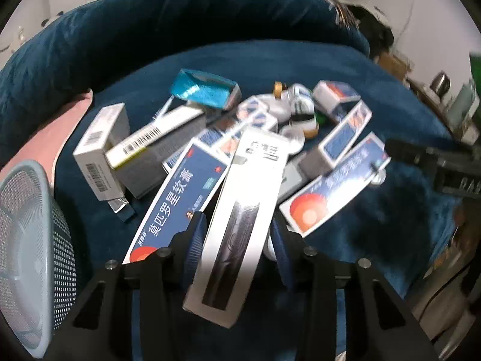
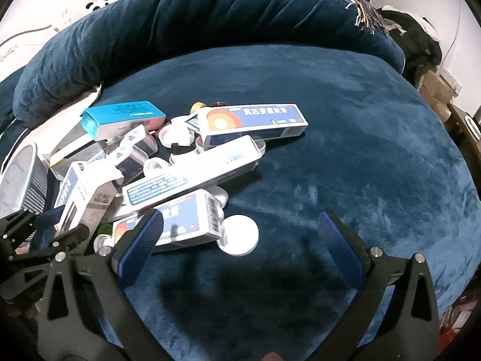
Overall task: Organize objects
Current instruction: 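Grasp the white trimmer box with left tool while right tool grasps the teal box, then carry both boxes over the blue basket and open both tools to drop them, then grasp the white barcode box with left tool while right tool grasps the blue ointment box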
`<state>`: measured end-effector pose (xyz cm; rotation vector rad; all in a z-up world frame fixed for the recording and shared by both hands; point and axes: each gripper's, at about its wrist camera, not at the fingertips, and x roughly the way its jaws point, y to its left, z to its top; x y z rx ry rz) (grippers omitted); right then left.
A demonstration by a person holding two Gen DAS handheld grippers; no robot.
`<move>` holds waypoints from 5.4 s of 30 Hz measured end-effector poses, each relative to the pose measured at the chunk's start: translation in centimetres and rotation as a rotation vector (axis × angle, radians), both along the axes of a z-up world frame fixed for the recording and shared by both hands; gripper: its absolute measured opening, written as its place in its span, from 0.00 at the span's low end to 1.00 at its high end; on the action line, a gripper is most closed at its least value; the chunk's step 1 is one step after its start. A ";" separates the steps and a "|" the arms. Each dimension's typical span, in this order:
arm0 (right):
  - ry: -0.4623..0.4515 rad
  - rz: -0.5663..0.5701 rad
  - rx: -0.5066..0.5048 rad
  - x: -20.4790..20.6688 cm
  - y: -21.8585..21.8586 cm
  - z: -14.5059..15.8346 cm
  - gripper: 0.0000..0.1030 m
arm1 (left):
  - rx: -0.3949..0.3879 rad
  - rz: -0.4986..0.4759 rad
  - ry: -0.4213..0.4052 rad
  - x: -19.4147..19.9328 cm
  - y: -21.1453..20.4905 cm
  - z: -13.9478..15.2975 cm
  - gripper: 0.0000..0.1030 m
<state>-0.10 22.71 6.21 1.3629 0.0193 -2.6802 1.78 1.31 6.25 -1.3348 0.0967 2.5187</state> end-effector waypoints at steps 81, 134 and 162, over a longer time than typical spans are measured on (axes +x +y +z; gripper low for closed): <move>-0.334 -0.046 -0.276 -14.7 -16.1 0.4 0.60 | 0.089 0.367 0.077 -3.2 -14.4 8.5 0.41; 0.053 0.414 -0.371 -3.6 -25.9 7.2 1.00 | 0.120 0.913 0.127 3.9 -27.4 7.5 1.00; -0.013 0.155 -0.365 -8.0 -17.1 6.3 1.00 | 0.133 0.594 -0.020 -4.0 -18.5 5.0 0.99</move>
